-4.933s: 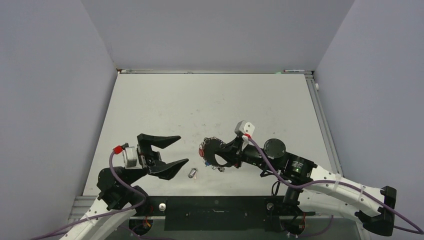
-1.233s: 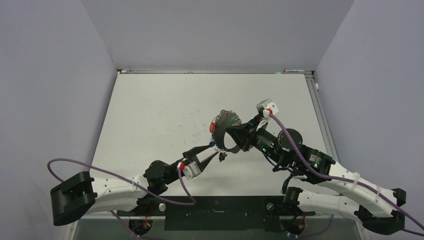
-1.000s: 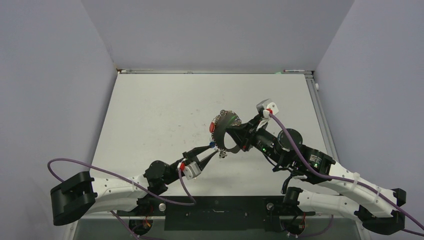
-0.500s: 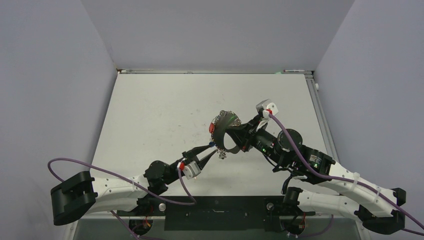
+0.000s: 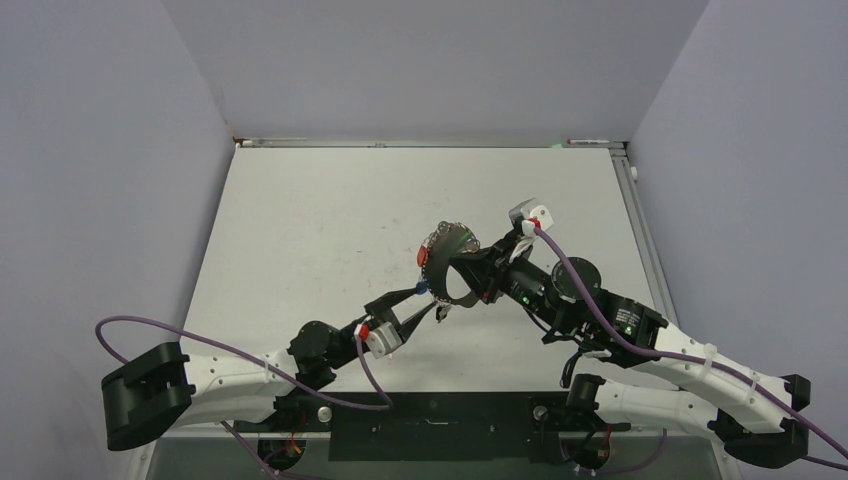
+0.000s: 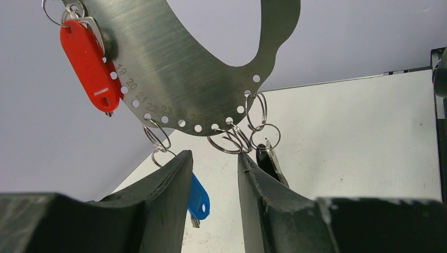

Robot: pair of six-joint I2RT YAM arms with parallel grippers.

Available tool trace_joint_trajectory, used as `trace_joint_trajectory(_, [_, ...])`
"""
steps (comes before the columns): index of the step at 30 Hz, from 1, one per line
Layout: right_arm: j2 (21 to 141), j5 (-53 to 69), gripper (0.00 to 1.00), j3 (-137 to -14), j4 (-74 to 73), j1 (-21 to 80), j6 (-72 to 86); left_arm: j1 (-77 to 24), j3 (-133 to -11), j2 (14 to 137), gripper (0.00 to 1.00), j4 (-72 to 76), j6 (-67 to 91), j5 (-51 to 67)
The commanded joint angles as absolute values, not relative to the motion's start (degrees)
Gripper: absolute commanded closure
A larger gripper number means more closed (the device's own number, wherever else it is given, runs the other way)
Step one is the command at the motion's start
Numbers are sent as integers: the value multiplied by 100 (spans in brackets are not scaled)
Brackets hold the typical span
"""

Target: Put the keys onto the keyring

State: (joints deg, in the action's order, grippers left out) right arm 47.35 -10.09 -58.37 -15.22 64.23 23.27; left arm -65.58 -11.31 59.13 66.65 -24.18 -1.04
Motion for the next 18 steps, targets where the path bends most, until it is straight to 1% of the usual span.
trace_joint_trajectory(1, [4734, -1076, 95, -5852, -1103, 6460, 2354, -6592, -1377, 5950, 66, 6961, -2333, -44])
trace_joint_trajectory(12, [4720, -1069, 95, -5923, -1149, 6469, 2327, -6592, -1347, 5928, 64, 6882, -2337, 0])
trace_joint_trajectory(18, [4728, -1047, 95, -5906, -1135, 6473, 2338, -6592, -1353, 5914, 67, 6948, -2338, -37])
